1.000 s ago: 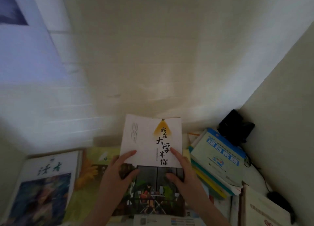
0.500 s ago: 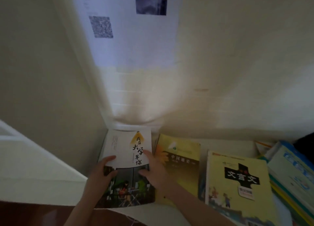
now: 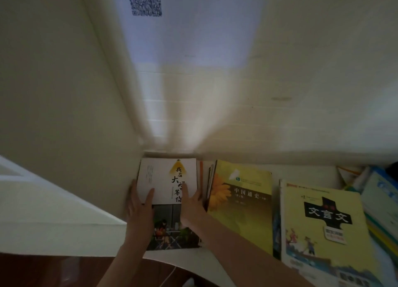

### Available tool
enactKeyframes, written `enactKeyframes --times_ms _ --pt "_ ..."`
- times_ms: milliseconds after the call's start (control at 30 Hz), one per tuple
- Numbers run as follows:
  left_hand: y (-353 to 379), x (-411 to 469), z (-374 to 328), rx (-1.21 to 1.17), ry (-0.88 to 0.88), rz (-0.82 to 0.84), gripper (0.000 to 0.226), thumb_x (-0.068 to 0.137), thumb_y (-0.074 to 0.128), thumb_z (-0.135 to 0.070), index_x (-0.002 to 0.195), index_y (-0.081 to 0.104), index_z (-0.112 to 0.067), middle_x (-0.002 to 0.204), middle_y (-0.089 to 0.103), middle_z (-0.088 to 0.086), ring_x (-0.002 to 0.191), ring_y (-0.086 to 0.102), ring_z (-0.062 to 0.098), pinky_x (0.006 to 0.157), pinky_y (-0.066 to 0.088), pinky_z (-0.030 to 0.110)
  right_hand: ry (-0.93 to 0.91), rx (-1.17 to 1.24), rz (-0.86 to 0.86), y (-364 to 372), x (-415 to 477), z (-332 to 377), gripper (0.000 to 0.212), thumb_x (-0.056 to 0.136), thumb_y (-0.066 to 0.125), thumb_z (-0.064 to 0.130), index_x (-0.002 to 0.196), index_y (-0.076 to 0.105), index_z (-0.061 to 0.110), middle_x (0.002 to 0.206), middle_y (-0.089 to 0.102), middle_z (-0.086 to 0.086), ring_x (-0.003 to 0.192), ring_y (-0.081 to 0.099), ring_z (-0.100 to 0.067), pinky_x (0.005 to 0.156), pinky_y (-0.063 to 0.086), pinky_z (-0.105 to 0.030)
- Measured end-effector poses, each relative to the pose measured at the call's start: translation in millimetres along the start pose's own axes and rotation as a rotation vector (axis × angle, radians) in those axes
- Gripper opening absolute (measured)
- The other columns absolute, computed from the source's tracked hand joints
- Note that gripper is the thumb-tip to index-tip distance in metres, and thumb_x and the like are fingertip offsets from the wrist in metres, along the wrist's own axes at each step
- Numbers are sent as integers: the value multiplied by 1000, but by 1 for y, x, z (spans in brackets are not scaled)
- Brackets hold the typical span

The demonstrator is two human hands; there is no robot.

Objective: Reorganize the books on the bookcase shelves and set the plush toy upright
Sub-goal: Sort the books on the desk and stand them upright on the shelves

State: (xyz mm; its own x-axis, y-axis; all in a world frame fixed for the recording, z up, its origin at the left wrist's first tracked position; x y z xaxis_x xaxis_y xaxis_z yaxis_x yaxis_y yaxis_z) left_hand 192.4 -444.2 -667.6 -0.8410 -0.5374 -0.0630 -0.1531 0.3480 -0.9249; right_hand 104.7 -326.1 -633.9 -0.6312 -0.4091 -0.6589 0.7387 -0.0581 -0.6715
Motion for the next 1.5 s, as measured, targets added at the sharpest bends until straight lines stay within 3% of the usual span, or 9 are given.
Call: enactKeyframes --times_ms 133,267,500,667,1100,1233,1300,1433,1500 --pt "-8 10 -2 -27 -7 96 62 82 64 2 138 45 -16 155 21 16 143 15 36 114 19 55 13 130 24 -4 1 1 116 79 73 3 150 -14 32 150 -34 -19 144 -4 -41 113 27 -42" --pt "-26 10 -8 -111 -93 171 57 90 59 -11 142 38 -21 156 15 10 143 15 29 117 20 44 -50 291 56 -19 -11 1 124 74 79 9 149 -16 32 149 -37 -12 145 -12 -37 117 18 -44" --pt "-90 6 -88 -445 55 110 41 91 59 -15 131 51 -22 140 45 1 126 44 18 106 35 36 -282 831 -25 -54 -53 -39 86 72 80 8 137 33 36 141 37 8 131 43 -24 102 47 -43" --pt "-102 10 -207 -587 288 220 36 93 57 -14 128 55 -20 122 56 -9 111 53 7 101 41 26 -252 996 -291 -107 -100 -105 73 84 66 -2 144 30 20 133 36 2 97 56 -8 69 52 -14" --pt "27 -72 -417 -412 602 748 33 95 52 -13 128 53 -20 129 56 -2 113 55 11 96 45 24 205 1204 -851 -122 -225 -377 58 87 66 7 139 39 14 141 43 -2 122 50 -21 94 49 -36" --pt "60 -83 -473 -384 633 770 37 97 49 -15 134 48 -20 137 48 -1 123 48 13 92 41 21 394 1156 -987 -123 -247 -448 50 92 60 15 138 40 12 136 45 -5 117 48 -18 81 43 -20" --pt "75 -81 -500 -384 633 743 38 97 49 -16 135 46 -20 139 45 2 121 46 14 87 40 16 449 1221 -1006 -126 -249 -475 49 94 57 19 139 38 11 128 47 -3 107 50 -16 74 47 -15" --pt "101 -68 -543 -291 638 684 42 98 48 -19 139 41 -20 144 36 6 131 36 21 98 35 27 683 1087 -940 -128 -234 -523 58 90 58 44 137 42 14 131 45 -13 123 41 -30 104 38 -45" --pt "113 -61 -555 -254 652 685 43 97 48 -21 139 40 -18 146 33 7 133 34 23 104 33 31 657 1276 -804 -122 -224 -532 61 86 62 47 130 47 8 125 51 -14 107 55 -27 88 52 -44"
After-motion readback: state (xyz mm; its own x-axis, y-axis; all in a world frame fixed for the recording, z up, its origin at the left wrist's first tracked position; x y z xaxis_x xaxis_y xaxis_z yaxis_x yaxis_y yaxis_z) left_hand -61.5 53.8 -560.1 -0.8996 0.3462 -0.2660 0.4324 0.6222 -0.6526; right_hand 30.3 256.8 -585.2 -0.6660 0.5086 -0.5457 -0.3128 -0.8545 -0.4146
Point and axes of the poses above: each hand's wrist, its own x-axis towards the middle knuckle, its own y-axis out of the palm, z = x × y, the point moved 2 cm from there along x, towards the middle knuckle
